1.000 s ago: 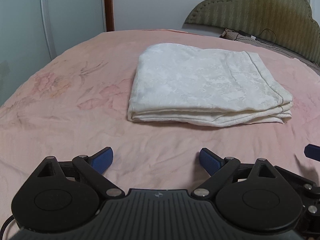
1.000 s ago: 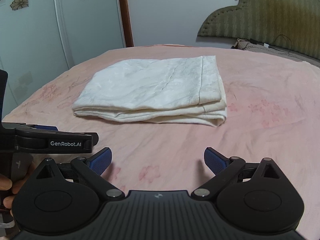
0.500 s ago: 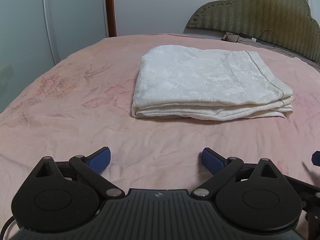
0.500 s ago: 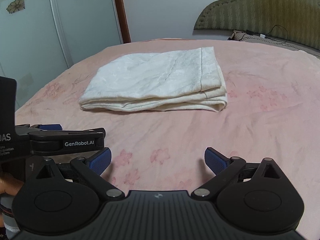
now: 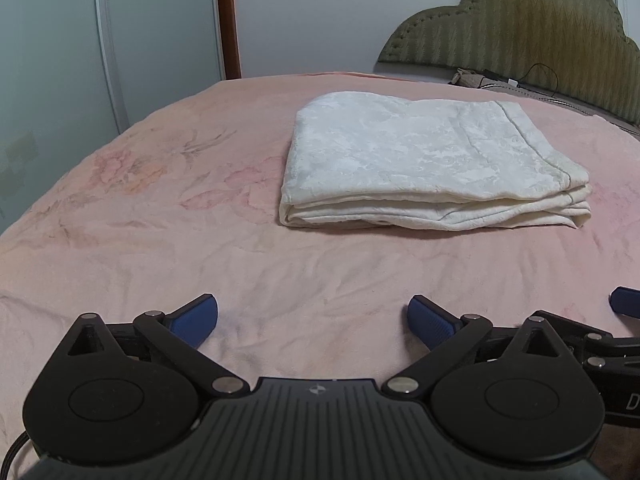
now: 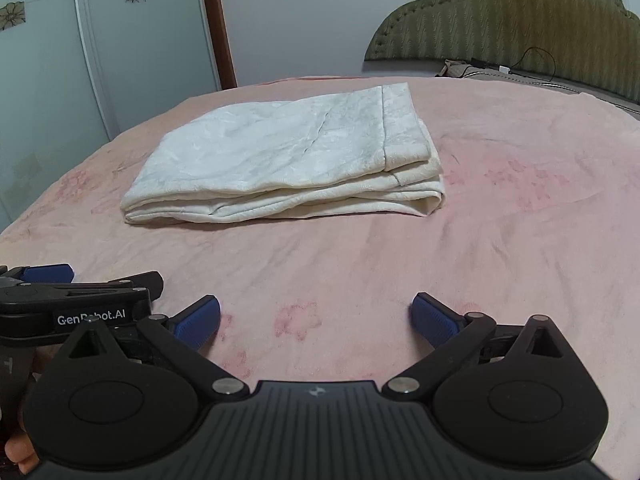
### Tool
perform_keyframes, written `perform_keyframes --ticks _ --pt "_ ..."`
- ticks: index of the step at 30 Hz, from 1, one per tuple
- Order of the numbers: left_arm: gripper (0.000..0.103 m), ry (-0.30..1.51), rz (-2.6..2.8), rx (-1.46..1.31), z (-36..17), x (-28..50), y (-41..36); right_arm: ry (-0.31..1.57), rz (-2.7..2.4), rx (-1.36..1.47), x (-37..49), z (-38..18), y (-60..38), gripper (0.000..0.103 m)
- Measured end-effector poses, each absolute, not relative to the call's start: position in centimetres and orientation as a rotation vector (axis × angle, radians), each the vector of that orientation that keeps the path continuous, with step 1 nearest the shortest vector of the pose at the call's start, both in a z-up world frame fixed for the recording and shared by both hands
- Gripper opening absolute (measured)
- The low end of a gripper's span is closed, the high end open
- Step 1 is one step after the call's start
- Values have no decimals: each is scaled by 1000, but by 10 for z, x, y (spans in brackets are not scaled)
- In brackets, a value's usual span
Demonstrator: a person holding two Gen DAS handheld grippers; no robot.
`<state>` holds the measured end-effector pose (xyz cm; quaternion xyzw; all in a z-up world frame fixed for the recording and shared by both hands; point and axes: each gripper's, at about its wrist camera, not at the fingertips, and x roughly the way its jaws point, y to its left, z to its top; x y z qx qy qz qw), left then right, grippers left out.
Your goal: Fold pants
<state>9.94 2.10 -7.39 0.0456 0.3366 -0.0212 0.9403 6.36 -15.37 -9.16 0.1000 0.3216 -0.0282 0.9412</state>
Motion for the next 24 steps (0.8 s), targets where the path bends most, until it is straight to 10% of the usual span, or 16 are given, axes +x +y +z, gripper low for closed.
perform_keyframes --ticks 24 --pt "103 693 -52 68 -75 101 26 688 -81 112 69 -93 -143 103"
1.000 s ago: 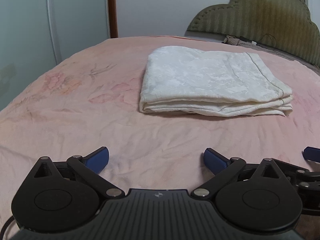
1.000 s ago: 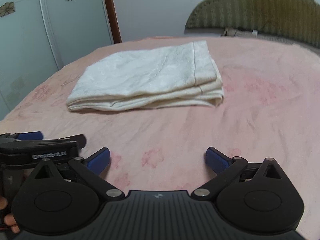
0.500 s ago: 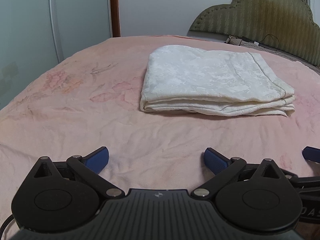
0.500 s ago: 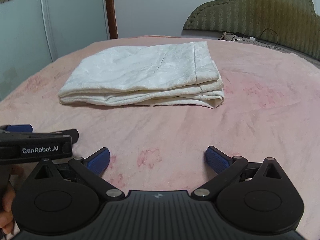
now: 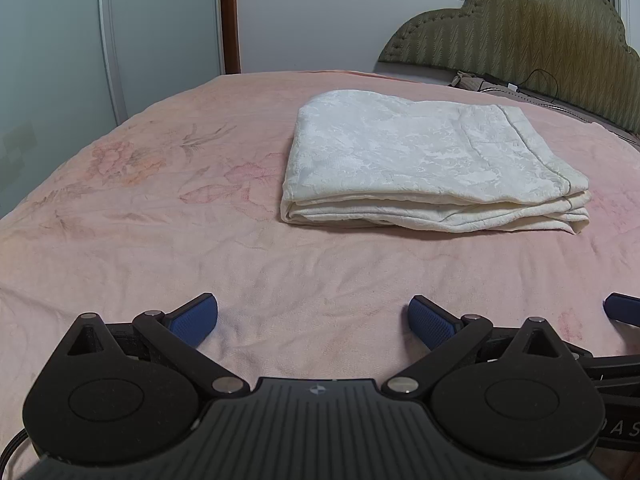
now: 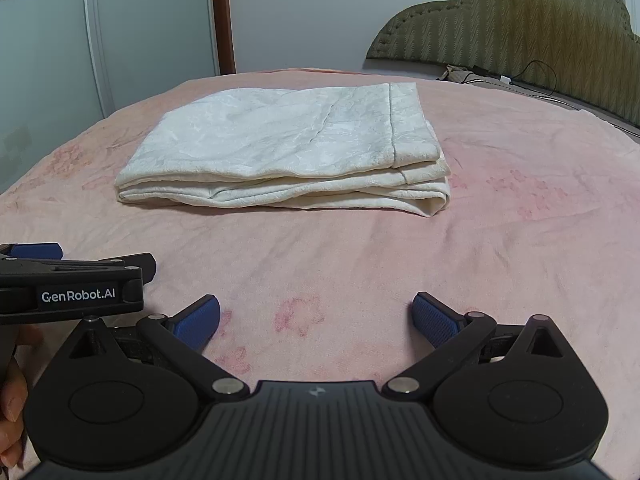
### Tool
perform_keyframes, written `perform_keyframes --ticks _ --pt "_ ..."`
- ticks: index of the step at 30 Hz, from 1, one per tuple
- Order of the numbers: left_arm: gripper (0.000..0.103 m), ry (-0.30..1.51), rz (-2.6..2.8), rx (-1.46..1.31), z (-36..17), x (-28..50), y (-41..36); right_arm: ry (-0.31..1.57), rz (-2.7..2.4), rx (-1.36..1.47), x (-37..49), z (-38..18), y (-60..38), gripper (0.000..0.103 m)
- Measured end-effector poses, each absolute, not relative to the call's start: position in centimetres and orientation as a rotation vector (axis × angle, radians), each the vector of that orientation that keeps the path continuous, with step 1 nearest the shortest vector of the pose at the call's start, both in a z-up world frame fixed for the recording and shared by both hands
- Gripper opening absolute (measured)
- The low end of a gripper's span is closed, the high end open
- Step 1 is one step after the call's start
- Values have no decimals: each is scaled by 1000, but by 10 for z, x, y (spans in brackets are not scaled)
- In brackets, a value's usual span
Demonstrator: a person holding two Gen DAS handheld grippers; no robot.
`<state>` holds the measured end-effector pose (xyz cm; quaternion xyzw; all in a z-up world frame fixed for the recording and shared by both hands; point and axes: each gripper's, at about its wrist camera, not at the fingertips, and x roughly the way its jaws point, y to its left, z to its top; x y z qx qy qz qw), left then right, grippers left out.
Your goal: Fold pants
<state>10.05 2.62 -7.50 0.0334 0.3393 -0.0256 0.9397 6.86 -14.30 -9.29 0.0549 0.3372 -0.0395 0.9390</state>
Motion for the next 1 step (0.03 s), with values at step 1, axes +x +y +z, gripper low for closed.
perform_keyframes --ticks 1 --pt "103 693 -52 68 -75 100 26 689 -81 111 69 -93 -143 103"
